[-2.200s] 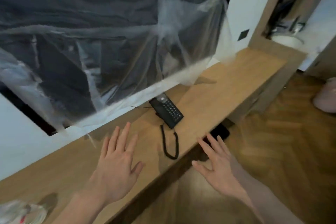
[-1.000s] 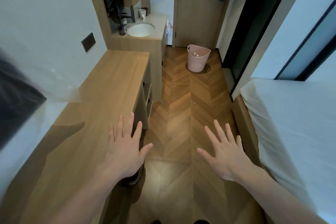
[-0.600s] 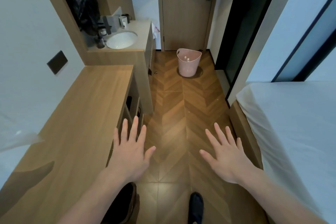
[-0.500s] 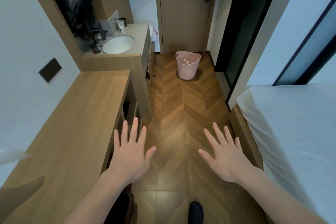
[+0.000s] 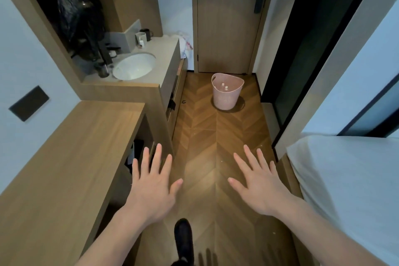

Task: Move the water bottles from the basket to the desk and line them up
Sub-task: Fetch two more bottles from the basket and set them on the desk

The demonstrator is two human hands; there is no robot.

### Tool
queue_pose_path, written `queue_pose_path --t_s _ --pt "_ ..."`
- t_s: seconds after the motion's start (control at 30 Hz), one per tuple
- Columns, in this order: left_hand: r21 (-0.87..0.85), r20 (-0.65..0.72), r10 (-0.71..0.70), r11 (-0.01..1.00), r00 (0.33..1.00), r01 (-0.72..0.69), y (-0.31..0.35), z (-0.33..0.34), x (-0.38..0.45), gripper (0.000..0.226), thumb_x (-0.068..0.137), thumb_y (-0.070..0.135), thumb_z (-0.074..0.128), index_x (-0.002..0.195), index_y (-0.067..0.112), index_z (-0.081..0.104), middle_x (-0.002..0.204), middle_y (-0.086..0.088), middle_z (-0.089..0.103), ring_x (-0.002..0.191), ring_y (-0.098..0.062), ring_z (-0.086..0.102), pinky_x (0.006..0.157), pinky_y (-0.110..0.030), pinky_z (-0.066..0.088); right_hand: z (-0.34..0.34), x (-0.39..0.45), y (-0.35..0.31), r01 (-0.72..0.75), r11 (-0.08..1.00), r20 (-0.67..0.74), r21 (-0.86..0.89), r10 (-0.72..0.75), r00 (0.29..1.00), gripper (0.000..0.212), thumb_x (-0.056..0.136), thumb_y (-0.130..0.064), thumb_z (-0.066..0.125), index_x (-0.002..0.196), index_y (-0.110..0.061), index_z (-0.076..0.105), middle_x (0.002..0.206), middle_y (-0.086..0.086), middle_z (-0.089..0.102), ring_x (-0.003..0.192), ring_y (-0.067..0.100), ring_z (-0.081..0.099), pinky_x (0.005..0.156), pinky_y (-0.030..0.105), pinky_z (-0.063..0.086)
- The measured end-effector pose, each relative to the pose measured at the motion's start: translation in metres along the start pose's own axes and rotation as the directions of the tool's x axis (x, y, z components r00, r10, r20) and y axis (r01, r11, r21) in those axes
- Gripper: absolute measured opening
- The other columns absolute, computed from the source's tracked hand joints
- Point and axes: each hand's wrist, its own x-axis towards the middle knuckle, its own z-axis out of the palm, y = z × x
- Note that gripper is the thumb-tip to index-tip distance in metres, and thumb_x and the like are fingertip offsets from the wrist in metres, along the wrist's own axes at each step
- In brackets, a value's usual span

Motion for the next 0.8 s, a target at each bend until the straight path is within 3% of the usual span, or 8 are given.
queue_pose_path --t_s 0.43,0.57,0.7,0.8 --pt "-0.024 0.012 0.134 0.991 0.991 -0.134 -0.026 -0.058 0.267 0.089 0.089 0.072 -0.009 0.168 0.030 -0.003 0.169 -0.002 -0.034 0.153 -0.034 -0.036 0.126 -0.057 -0.015 -0.072 0.217 0.031 -0.147 0.989 -0.020 0.030 0.147 0.989 0.077 0.101 -0.076 0.018 0.165 -0.044 -0.011 0.166 -0.012 -0.037 0.156 0.025 -0.029 0.118 0.049 -0.015" --pt "0.029 0.053 0.219 0.975 0.974 -0.221 -0.027 -0.081 0.338 0.084 0.097 0.071 -0.001 0.169 0.027 -0.001 0.169 -0.005 -0.032 0.154 -0.036 -0.033 0.127 -0.059 -0.012 -0.089 0.267 0.031 -0.198 0.978 -0.004 0.066 0.199 0.980 0.077 0.101 -0.075 0.020 0.165 -0.045 -0.008 0.168 -0.011 -0.034 0.157 0.024 -0.027 0.121 0.049 -0.013" --pt "-0.016 0.025 0.298 0.954 0.954 -0.298 -0.015 -0.095 0.394 0.104 0.079 0.076 -0.022 0.168 0.029 0.001 0.170 -0.002 -0.031 0.154 -0.034 -0.033 0.125 -0.056 -0.016 -0.104 0.313 0.043 -0.220 0.972 0.008 0.079 0.220 0.976 0.077 0.101 -0.075 0.021 0.165 -0.044 -0.009 0.167 -0.011 -0.035 0.157 0.025 -0.028 0.122 0.051 -0.013" --pt "-0.013 0.028 0.332 0.943 0.943 -0.332 -0.007 -0.100 0.442 0.096 0.086 0.074 -0.014 0.169 0.028 0.004 0.170 -0.003 -0.030 0.154 -0.034 -0.032 0.124 -0.056 -0.016 -0.119 0.357 0.058 -0.240 0.964 0.018 0.116 0.240 0.971 0.076 0.103 -0.073 0.024 0.165 -0.045 -0.009 0.166 -0.012 -0.036 0.156 0.024 -0.029 0.121 0.049 -0.015"
